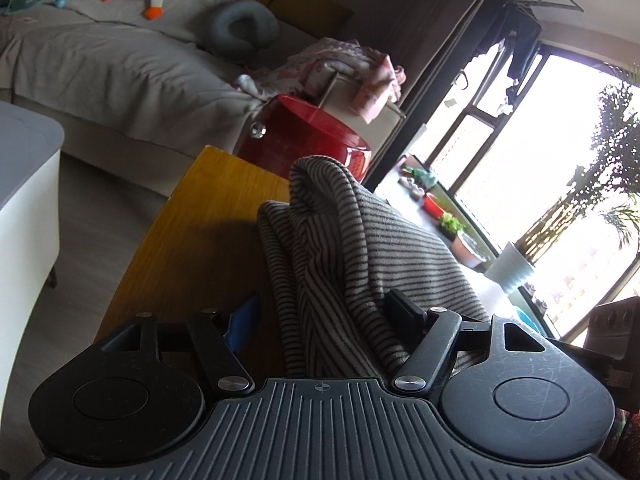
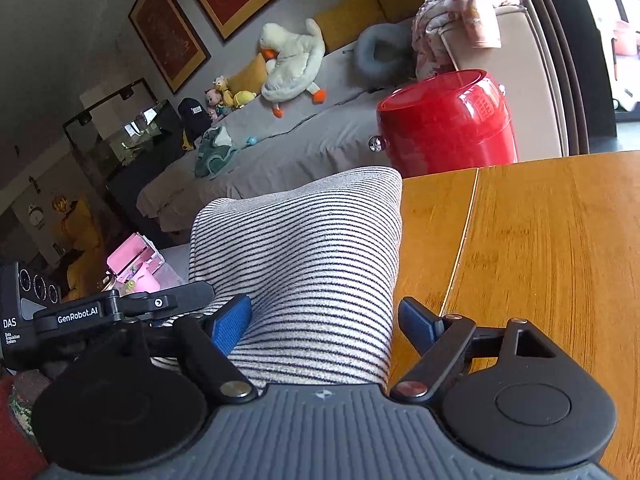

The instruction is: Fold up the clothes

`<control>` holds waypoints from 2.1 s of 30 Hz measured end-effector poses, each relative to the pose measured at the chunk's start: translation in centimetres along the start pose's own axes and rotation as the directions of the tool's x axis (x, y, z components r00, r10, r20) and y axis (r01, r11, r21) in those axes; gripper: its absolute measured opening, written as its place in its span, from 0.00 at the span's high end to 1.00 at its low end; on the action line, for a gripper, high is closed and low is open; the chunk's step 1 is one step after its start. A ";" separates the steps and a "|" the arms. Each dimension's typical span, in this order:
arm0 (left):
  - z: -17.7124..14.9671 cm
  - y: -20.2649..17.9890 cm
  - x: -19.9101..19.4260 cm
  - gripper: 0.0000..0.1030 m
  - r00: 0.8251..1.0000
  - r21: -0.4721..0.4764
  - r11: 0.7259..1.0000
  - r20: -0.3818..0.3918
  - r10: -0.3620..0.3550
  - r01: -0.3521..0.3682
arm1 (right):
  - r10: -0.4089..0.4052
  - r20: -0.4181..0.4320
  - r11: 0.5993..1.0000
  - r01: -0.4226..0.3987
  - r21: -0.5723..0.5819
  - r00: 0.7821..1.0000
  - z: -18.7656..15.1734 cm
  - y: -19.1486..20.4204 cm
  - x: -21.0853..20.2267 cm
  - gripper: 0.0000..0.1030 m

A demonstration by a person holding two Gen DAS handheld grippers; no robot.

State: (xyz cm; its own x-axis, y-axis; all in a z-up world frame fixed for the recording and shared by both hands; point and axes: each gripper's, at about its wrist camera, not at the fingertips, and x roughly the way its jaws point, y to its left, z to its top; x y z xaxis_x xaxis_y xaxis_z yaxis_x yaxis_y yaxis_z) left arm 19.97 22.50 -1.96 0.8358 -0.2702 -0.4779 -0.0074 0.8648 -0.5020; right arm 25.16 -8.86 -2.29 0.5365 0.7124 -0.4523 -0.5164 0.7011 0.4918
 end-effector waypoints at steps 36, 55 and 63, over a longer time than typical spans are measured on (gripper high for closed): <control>-0.2 2.5 -3.4 0.48 1.000 -0.121 0.993 0.019 -0.006 0.008 | -0.043 0.137 0.820 0.113 -0.561 0.990 -3.0 7.7 -4.3 0.22; -1.7 2.9 -0.4 0.65 0.988 -0.180 0.976 -0.070 -0.137 0.122 | 0.104 -0.042 0.967 -0.111 -0.227 0.994 1.9 8.8 4.3 0.94; 0.9 3.0 -4.6 0.59 0.996 -0.141 0.987 0.051 -0.071 0.078 | -0.005 0.006 0.861 0.007 -0.509 1.000 -1.4 11.1 3.8 0.93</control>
State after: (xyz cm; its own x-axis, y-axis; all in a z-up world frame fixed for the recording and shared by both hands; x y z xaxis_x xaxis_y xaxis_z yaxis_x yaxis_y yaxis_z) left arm 16.61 26.69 -0.58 0.8612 -0.3092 -0.4034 -0.0198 0.7726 -0.6346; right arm 20.54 1.71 0.39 0.5428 0.7087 -0.4507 -0.7802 0.6242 0.0418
